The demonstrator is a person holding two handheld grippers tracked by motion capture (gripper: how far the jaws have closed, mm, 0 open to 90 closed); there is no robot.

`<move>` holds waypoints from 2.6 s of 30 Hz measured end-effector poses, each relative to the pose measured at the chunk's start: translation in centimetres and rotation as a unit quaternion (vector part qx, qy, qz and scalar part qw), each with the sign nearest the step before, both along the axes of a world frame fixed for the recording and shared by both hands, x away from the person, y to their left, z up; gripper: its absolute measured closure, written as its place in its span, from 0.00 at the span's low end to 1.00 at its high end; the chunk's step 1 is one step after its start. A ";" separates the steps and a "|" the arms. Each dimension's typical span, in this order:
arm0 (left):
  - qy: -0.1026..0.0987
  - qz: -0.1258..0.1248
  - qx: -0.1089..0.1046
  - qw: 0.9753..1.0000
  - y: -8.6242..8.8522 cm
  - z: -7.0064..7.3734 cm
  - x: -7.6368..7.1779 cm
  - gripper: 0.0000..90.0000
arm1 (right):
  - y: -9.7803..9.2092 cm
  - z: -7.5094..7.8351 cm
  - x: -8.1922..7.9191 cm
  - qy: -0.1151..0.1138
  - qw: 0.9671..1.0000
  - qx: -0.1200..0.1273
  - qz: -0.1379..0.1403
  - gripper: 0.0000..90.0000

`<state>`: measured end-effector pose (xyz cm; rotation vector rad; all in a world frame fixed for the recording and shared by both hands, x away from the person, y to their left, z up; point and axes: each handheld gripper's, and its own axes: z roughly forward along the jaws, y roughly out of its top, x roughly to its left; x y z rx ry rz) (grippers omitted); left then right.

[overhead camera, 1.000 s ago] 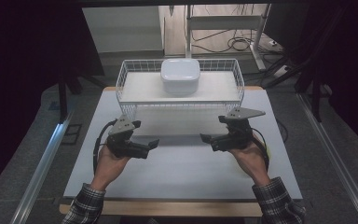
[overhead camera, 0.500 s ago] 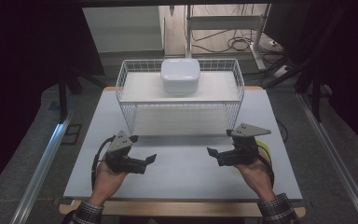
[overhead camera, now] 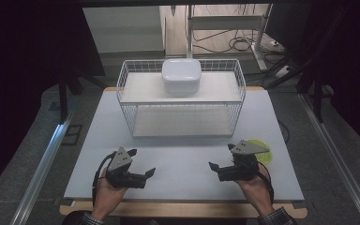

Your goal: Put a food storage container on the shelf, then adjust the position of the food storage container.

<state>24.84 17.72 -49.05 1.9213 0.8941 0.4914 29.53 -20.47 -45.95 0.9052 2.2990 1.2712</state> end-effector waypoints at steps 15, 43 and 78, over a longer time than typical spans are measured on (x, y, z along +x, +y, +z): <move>0.011 0.012 0.026 1.000 0.5 -2.1 -0.9 0.05 | 0.4 -2.4 -0.7 0.013 0.999 -0.038 0.004 0.05; 0.020 0.008 0.031 0.999 0.3 -2.6 -0.7 0.05 | -6.4 0.3 1.0 0.006 0.992 -0.027 -0.126 0.65; 0.037 0.008 0.039 0.999 0.0 -3.2 -0.4 0.05 | -15.0 -1.9 4.0 0.079 0.966 -0.018 -0.245 1.00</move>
